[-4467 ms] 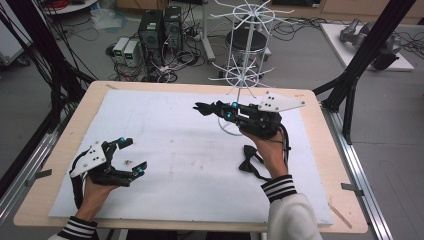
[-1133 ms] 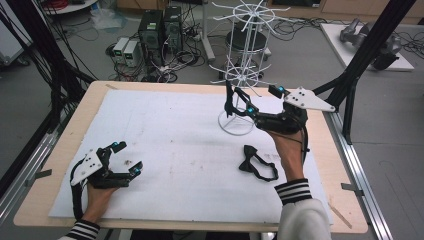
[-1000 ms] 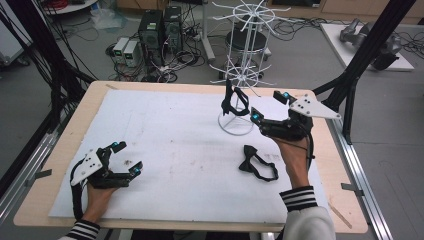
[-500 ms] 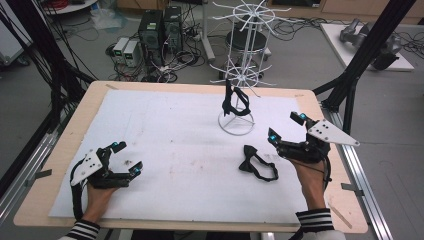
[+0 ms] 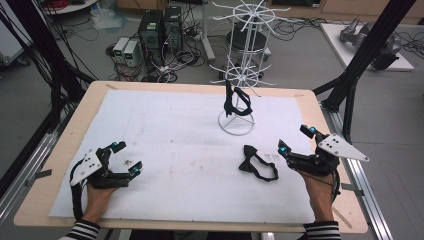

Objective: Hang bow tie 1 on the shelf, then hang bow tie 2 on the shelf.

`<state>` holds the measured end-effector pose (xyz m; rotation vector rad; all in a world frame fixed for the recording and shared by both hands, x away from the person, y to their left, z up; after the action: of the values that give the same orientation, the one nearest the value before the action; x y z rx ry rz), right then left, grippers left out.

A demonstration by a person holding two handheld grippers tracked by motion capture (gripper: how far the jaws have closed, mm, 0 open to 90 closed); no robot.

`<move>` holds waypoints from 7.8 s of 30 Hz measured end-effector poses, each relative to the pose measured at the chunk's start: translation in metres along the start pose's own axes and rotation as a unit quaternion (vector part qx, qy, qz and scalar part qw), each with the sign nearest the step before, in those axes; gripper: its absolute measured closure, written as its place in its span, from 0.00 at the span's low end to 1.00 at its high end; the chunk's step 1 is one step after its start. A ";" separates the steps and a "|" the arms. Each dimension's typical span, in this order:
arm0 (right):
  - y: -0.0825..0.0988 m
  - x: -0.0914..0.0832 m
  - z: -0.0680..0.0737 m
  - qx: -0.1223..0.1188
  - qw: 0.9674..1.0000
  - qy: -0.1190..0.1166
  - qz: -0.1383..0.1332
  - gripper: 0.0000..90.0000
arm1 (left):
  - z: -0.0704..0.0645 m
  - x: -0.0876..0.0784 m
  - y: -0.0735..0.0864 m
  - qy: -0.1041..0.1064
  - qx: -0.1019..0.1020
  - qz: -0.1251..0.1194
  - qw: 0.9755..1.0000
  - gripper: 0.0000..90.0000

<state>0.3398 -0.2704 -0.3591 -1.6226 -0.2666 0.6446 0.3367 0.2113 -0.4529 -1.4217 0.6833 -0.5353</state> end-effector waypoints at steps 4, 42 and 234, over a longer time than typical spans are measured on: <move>0.002 -0.003 -0.003 0.007 1.000 0.001 -0.004 0.13 | 0.000 0.000 0.000 0.000 -0.001 -0.001 1.000 0.09; -0.010 0.021 0.006 -0.034 0.997 -0.019 0.063 0.13 | 0.001 -0.001 0.000 -0.002 -0.003 -0.005 1.000 0.09; 0.065 0.083 0.064 -0.125 0.898 -0.191 0.376 0.96 | 0.000 -0.001 0.000 -0.002 -0.001 -0.003 1.000 0.09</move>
<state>0.3602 -0.1844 -0.4456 -1.8275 0.0144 1.5847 0.3361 0.2124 -0.4530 -1.4266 0.6782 -0.5363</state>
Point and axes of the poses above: each handheld gripper's, and its own axes: x roughly forward along the jaws, y roughly out of its underside, z roughly to its left, the point moved 8 cm from there along x, roughly forward along the jaws, and after that the axes turned 7 degrees about z, right-handed, at the moved point
